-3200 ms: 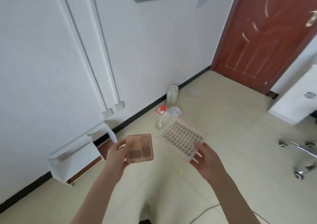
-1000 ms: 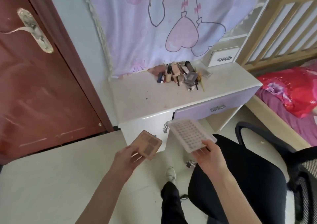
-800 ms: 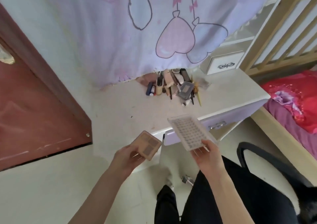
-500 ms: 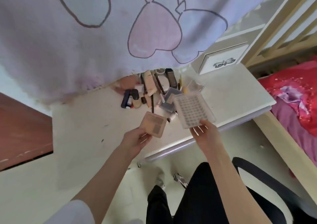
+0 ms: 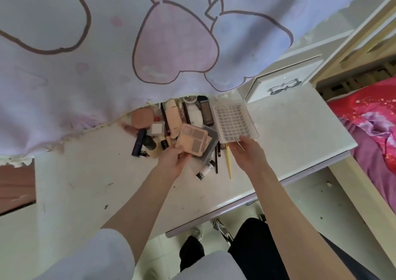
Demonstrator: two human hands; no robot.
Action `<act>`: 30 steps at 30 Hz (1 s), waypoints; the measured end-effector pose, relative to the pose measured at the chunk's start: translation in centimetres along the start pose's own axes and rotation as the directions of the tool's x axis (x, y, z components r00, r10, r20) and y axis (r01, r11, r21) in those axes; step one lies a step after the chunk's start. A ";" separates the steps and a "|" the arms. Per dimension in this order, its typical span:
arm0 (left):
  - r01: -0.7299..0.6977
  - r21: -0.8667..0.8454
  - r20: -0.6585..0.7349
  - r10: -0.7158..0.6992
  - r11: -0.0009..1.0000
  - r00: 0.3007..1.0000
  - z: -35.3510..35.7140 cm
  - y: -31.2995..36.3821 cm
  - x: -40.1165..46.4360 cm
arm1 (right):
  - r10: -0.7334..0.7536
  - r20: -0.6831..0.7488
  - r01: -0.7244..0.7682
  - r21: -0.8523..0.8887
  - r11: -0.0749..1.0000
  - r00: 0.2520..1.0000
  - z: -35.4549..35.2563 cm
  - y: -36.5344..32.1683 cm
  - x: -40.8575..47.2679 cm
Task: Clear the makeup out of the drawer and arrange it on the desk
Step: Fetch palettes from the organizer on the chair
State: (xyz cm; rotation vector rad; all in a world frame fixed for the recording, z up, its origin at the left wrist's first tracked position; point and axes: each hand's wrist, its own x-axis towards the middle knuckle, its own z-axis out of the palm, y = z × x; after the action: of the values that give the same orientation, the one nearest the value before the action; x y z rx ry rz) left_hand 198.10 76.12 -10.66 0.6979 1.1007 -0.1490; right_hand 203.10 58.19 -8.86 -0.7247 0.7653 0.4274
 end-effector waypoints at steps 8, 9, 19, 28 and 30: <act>-0.007 0.190 0.023 0.003 0.982 1.000 0.2 1.0 -1.3 | 0.051 -0.086 -0.065 -0.167 0.984 0.995 0.7 -0.1 -1.8; -0.015 0.278 0.038 0.004 0.960 0.999 0.1 1.1 -1.8 | 0.045 -0.084 -0.064 -0.235 0.970 0.995 0.7 0.3 -2.3; -0.578 0.815 0.515 0.403 0.044 0.757 -9.3 2.9 -11.2 | -0.281 0.385 0.419 -0.905 0.069 0.879 4.0 7.0 -10.0; -0.263 0.916 0.391 0.817 -0.302 0.423 -31.9 6.8 -22.9 | 0.097 0.868 0.811 -0.408 -0.419 0.487 11.9 23.1 -23.9; -0.186 0.960 0.268 0.878 -0.209 0.396 -38.6 5.5 -26.2 | 0.243 0.884 0.859 -0.269 -0.435 0.400 12.6 28.6 -27.3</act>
State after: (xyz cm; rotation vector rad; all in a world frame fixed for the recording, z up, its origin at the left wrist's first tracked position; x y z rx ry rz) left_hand 158.71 97.21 3.96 2.7033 0.9099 0.3199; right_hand 174.27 84.32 5.63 -2.2225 -1.2399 0.3581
